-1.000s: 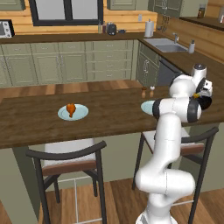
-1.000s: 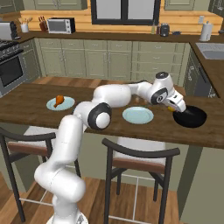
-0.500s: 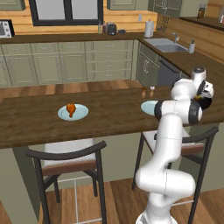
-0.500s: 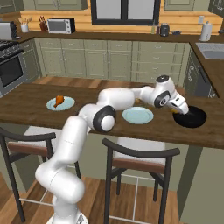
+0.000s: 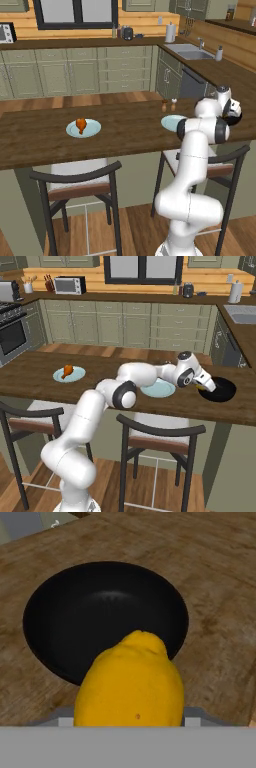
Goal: Pick the chicken drumstick and lemon from their plates and place them in the bowl. Then put the bowl in the fridge.
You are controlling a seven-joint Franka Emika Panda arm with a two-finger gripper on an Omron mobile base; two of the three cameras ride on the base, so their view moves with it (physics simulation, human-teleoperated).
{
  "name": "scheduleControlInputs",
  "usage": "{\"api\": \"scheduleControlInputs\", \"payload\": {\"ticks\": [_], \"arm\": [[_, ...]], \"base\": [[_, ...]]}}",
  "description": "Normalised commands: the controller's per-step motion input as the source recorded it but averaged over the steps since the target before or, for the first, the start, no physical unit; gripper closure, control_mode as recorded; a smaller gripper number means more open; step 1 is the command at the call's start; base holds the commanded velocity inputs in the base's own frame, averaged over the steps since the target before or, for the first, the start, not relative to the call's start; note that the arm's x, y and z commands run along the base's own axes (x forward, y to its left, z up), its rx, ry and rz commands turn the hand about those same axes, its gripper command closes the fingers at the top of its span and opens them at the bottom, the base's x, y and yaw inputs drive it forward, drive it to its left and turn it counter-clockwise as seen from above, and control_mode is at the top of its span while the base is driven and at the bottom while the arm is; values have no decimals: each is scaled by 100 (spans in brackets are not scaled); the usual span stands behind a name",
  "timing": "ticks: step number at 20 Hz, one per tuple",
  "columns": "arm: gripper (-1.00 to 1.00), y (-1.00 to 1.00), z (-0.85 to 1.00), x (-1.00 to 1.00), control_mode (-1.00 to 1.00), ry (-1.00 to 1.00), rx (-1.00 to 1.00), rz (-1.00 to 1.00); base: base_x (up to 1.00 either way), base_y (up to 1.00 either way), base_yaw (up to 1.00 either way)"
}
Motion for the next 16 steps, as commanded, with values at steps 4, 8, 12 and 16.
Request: {"api": "scheduleControlInputs", "payload": {"ticks": [4,8,12,16], "arm": [[100,-18,-9,23,-100,0,0,0],[100,-28,0,22,-100,0,0,0],[100,-8,-11,14,-100,-1,0,0],[-100,-3,-2,35,-100,0,0,0]], "base": [[0,0,0],[0,0,0],[0,0,0],[0,0,0]]}}
